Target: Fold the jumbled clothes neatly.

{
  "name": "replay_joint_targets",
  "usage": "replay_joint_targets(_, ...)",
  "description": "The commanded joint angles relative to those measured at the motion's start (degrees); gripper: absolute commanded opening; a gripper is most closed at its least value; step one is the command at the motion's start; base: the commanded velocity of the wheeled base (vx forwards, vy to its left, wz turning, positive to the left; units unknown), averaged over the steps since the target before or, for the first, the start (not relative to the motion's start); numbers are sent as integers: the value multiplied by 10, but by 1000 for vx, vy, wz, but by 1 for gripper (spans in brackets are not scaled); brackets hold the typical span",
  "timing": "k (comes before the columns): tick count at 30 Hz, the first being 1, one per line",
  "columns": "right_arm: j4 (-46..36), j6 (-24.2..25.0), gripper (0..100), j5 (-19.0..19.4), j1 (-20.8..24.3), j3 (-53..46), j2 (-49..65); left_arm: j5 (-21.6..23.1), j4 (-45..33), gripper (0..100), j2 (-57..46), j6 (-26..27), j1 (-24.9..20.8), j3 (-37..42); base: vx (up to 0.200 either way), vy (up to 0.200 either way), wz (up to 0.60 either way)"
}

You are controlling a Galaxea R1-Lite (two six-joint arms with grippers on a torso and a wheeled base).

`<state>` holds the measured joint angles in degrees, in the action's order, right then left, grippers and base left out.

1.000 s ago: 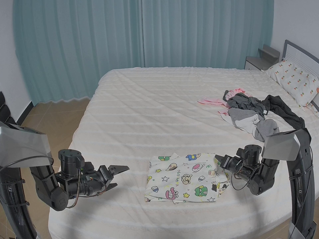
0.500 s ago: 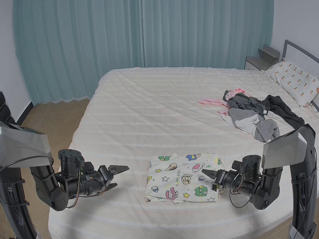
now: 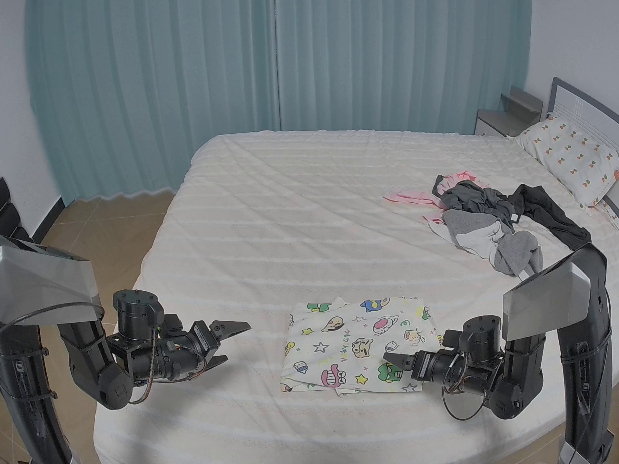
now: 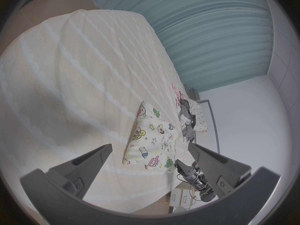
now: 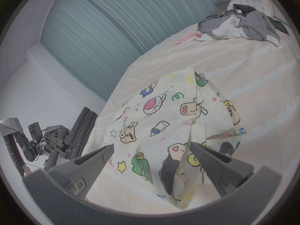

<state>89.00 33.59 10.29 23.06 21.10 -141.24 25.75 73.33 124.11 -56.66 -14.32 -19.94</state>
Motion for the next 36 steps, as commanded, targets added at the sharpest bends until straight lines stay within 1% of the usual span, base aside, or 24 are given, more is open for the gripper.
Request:
replay_joint_targets(1, 6, -3, 0, 0, -3, 4, -19, 0, 1, 100, 1, 0, 0, -1, 0, 0, 0)
replay_joint_targets(8, 6, -36, 0, 0, -18, -5, -18, 0, 1, 100, 1, 0, 0, -1, 0, 0, 0)
replay_joint_targets(15, 5, -58, 0, 1, -19, -33, 5, 0, 1, 100, 1, 0, 0, -1, 0, 0, 0)
replay_joint_targets(21, 3, -103, 0, 1, -31, -51, 5, -1, 1, 100, 1, 0, 0, -1, 0, 0, 0)
replay_joint_targets(24, -14, -128, 0, 1, -41, -55, 7, -1, 0, 100, 2, 0, 0, -1, 0, 0, 0)
replay_joint_targets(31, -28, -135, 0, 1, -43, -55, 15, -1, 1, 100, 1, 0, 0, -1, 0, 0, 0)
replay_joint_targets(36, -30, -151, 0, 1, -50, -59, 18, -1, 1, 100, 2, 0, 0, -1, 0, 0, 0)
